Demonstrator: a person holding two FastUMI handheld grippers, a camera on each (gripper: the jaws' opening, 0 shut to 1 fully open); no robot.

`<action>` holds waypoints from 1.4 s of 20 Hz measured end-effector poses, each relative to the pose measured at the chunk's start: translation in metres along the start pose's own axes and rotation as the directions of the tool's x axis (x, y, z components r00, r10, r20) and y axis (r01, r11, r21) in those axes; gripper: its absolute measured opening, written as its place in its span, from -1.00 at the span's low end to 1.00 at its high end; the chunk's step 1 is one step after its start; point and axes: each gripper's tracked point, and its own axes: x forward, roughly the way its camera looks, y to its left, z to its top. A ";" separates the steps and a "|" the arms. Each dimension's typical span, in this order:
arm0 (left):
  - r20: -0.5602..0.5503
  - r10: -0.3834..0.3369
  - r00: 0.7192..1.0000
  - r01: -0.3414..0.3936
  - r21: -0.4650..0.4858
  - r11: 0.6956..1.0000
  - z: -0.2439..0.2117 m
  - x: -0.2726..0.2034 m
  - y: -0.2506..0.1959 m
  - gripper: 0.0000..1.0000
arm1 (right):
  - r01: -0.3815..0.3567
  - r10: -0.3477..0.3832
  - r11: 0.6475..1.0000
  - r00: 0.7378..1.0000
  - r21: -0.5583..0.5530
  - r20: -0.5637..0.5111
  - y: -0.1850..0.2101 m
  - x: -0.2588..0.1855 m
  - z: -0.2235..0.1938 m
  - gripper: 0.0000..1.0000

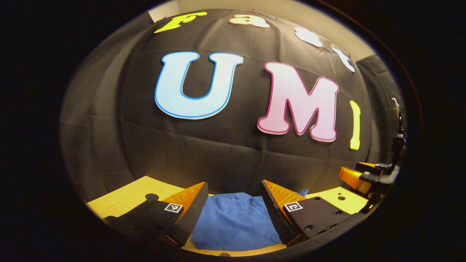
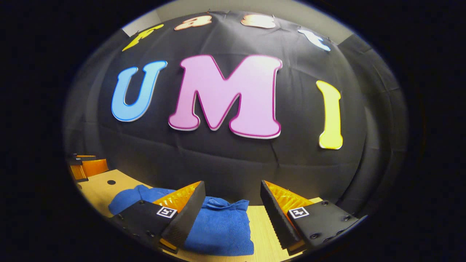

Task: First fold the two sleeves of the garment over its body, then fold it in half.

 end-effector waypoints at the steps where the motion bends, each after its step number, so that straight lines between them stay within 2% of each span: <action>1: 0.013 0.008 1.000 -0.008 -0.014 1.000 0.008 -0.017 0.003 0.67 | 0.000 0.000 1.000 1.000 -0.008 0.013 0.002 -0.016 0.011 0.91; 6: 0.073 0.037 0.997 -0.032 -0.069 0.997 0.041 -0.110 0.008 0.63 | -0.009 0.010 1.000 0.999 -0.027 0.047 0.013 -0.100 0.057 0.90; 10: 0.156 0.065 0.986 -0.048 -0.107 0.993 0.066 -0.191 0.004 0.63 | -0.036 0.035 0.999 0.999 0.014 0.040 0.018 -0.166 0.086 0.93; 12: 0.198 0.088 0.976 -0.077 -0.065 0.995 0.073 -0.245 0.007 0.63 | -0.057 0.056 0.998 0.998 0.018 0.036 0.021 -0.196 0.095 0.93; 15: 0.157 0.097 0.983 -0.106 0.047 0.993 0.069 -0.311 -0.008 0.66 | -0.105 0.106 0.994 0.994 0.022 -0.023 0.026 -0.241 0.095 0.93; 19: 0.103 0.080 0.991 -0.086 0.047 0.995 0.061 -0.382 -0.042 0.63 | -0.205 0.209 0.977 0.976 0.062 -0.067 0.041 -0.307 0.098 0.93; 21: 0.075 0.040 0.996 -0.046 0.077 0.996 0.055 -0.406 -0.059 0.59 | -0.227 0.232 0.971 0.969 0.070 -0.083 0.041 -0.335 0.096 0.90; 23: 0.084 0.025 0.996 -0.035 0.121 0.992 0.061 -0.421 -0.065 0.63 | -0.219 0.222 0.975 0.973 0.043 -0.070 0.034 -0.356 0.098 0.93; 28: 0.128 0.015 0.992 -0.031 0.121 0.992 0.085 -0.422 -0.068 0.63 | -0.211 0.214 0.975 0.976 0.068 -0.040 0.031 -0.371 0.106 0.93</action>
